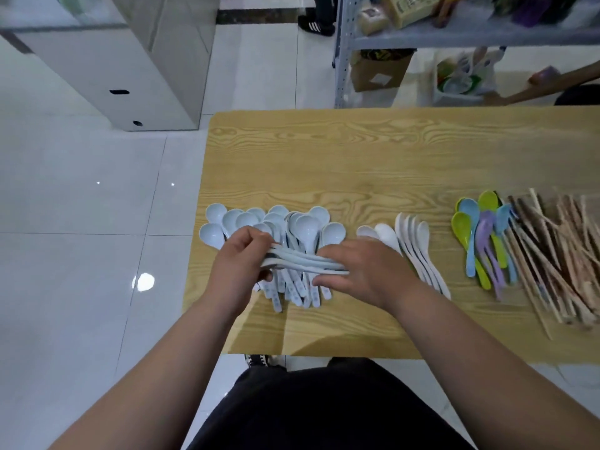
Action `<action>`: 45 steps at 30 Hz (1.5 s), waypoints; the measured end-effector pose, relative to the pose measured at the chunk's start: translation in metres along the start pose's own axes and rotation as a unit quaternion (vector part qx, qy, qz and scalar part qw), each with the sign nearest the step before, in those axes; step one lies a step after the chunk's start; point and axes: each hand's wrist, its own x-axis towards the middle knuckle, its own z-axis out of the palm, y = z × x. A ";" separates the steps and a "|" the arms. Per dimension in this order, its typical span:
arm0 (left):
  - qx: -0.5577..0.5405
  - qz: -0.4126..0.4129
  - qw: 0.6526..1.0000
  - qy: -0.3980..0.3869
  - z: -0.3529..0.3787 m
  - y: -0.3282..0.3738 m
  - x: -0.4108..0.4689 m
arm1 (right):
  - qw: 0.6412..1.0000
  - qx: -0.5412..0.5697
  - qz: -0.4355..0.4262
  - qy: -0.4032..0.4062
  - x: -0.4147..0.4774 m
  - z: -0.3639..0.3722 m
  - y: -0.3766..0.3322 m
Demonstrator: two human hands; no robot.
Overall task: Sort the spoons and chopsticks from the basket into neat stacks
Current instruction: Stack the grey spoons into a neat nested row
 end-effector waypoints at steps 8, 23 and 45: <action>0.105 0.065 0.989 -0.077 0.031 0.000 0.002 | 0.991 0.104 0.028 -0.085 0.014 -0.018 0.057; 0.401 0.250 0.879 -0.067 0.019 0.010 0.194 | 0.997 -0.069 -0.017 -0.027 0.168 -0.010 0.112; 0.531 0.382 0.752 -0.081 0.018 -0.014 0.292 | 0.991 -0.104 0.023 0.078 0.228 0.058 0.135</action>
